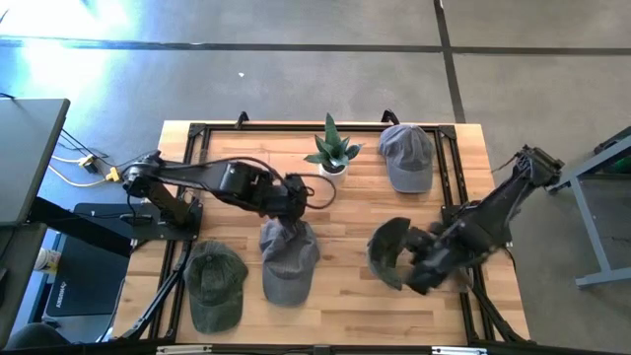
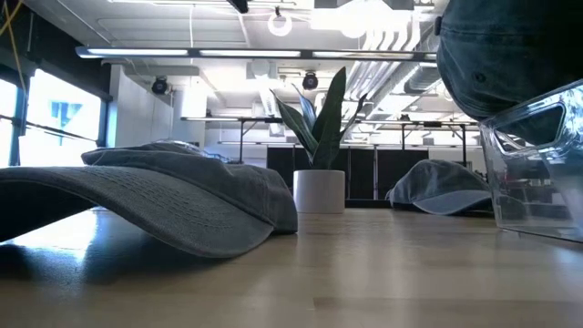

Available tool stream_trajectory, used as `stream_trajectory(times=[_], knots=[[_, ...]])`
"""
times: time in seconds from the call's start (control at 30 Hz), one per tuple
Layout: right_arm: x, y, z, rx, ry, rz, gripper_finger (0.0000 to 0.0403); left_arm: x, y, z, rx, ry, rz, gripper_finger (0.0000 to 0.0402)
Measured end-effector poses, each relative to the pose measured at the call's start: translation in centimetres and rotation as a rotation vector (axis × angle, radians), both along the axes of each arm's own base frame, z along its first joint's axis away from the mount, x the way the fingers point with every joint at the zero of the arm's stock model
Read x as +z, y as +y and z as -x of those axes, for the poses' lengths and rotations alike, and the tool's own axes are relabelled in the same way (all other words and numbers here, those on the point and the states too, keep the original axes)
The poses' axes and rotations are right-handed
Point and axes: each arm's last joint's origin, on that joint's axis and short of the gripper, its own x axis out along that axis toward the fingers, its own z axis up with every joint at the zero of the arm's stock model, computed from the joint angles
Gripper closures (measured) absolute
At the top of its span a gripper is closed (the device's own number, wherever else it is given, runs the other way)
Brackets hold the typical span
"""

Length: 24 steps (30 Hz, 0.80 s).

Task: Pick & Place hat
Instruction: Put the right black cap into the right transparent bin

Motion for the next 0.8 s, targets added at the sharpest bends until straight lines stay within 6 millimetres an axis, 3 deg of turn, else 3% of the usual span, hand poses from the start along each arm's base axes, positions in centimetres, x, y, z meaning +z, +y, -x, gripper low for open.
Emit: stream_trajectory(times=[0.2, 0.43, 0.63, 0.8], knots=[[-2.2, -4.0, -3.6, -0.184, -0.118, 0.041, 0.0401, -2.8, -1.6, -1.5, -0.083, -0.047, 0.092, 0.0291], [-2.4, -8.1, -5.0, -0.274, -0.071, 0.061, 0.0401, -3.4, -2.3, -2.2, -0.094, -0.111, 0.142, 0.0291], [-2.0, -8.3, -6.4, -0.079, -0.190, 0.132, 0.0401, -3.1, -2.6, -2.5, -0.103, -0.160, 0.152, 0.0291], [-1.6, -8.1, -6.3, -0.030, -0.167, 0.061, 0.0402, -3.1, -2.6, -2.5, -0.110, -0.158, 0.164, 0.0291]])
